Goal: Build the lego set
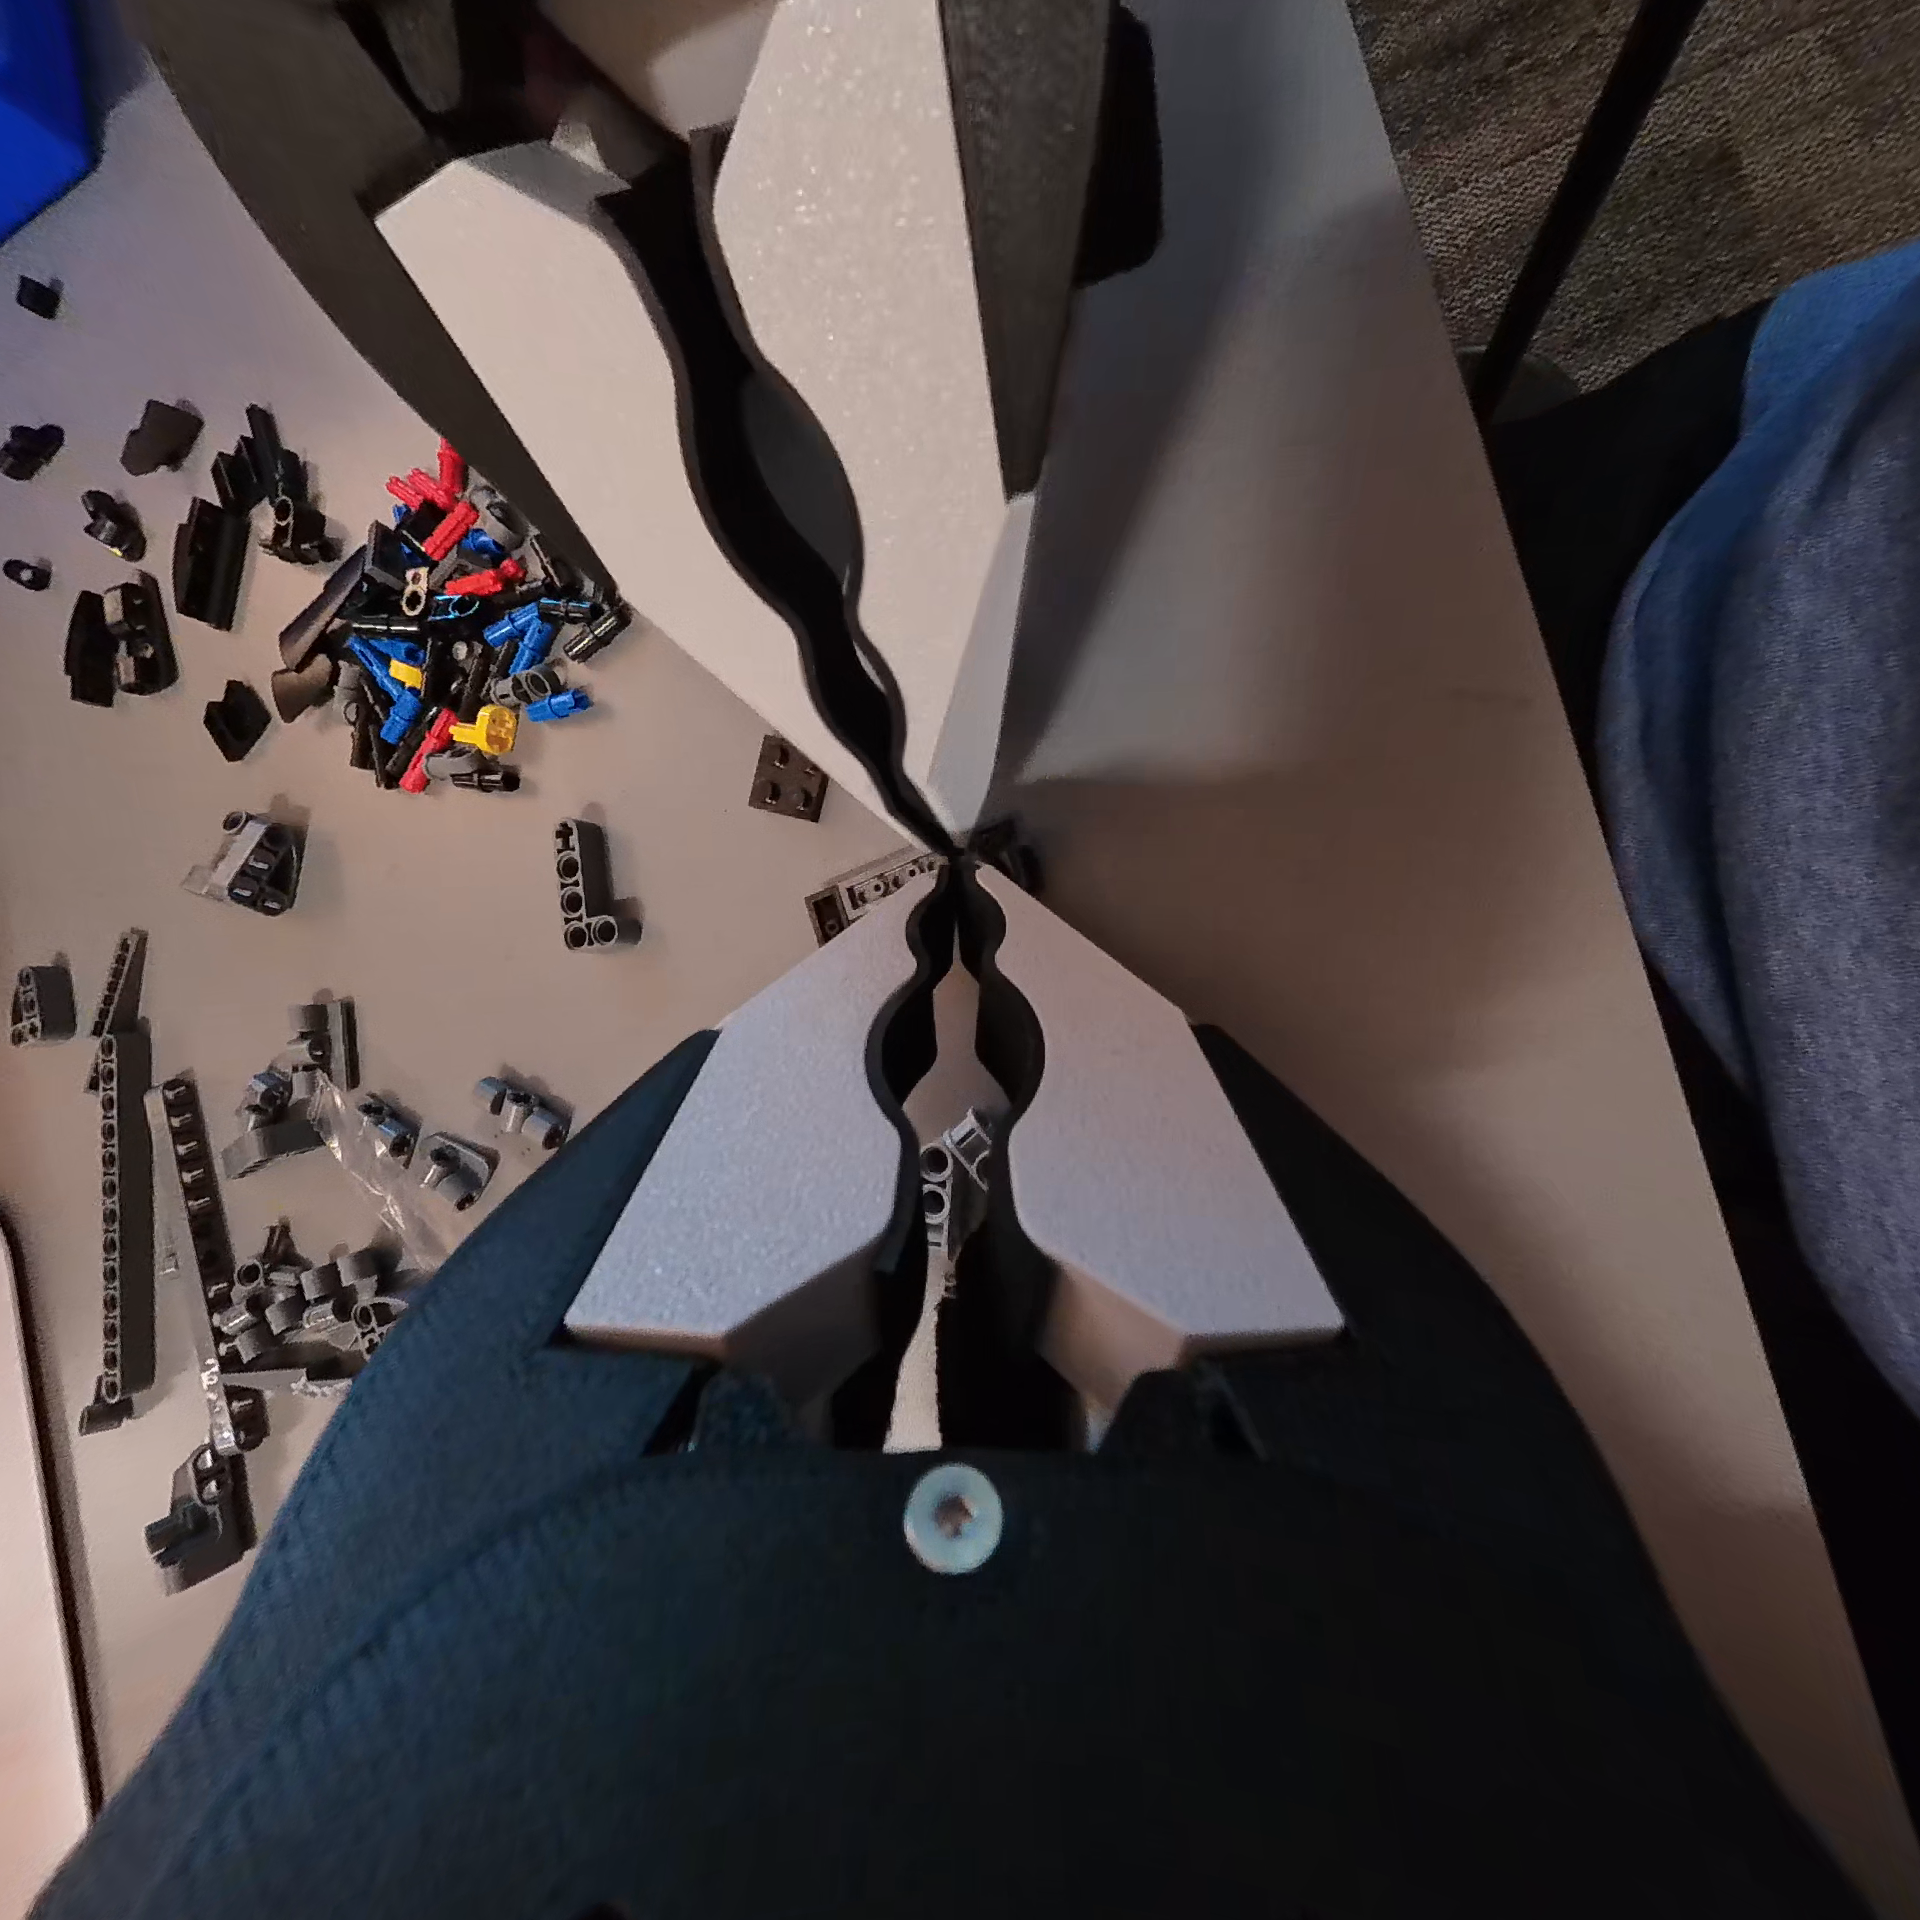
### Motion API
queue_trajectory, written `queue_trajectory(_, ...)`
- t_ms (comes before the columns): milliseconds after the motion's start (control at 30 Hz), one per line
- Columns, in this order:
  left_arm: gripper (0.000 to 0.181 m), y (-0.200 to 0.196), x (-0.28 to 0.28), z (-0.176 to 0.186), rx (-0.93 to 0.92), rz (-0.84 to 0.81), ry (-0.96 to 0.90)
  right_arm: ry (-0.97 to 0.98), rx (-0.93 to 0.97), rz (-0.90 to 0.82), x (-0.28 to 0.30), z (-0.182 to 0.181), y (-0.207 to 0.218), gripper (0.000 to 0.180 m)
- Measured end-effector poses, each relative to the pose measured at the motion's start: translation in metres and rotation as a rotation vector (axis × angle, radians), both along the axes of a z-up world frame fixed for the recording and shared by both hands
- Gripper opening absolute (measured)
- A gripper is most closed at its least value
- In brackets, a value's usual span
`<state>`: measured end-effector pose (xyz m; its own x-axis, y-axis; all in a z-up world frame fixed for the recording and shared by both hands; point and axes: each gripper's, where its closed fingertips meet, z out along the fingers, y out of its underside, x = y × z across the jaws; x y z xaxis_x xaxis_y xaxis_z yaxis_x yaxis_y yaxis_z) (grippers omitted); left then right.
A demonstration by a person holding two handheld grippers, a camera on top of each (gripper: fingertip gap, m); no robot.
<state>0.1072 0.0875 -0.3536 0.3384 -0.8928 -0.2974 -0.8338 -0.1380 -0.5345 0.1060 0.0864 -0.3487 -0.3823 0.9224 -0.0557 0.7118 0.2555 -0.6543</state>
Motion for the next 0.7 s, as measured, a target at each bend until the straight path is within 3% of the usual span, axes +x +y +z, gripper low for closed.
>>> queue_trajectory(33,0.000,0.0000,0.0002,0.0000,0.000,-0.001,0.002,-0.001,-0.006,0.001,0.0001,-0.0001,-0.0004,0.000)
queue_trajectory(700,0.000,-0.0003,0.0026,0.0003,0.092,-0.012,0.098,0.062,0.017,0.008,0.0030,-0.0014,-0.0045,0.000)
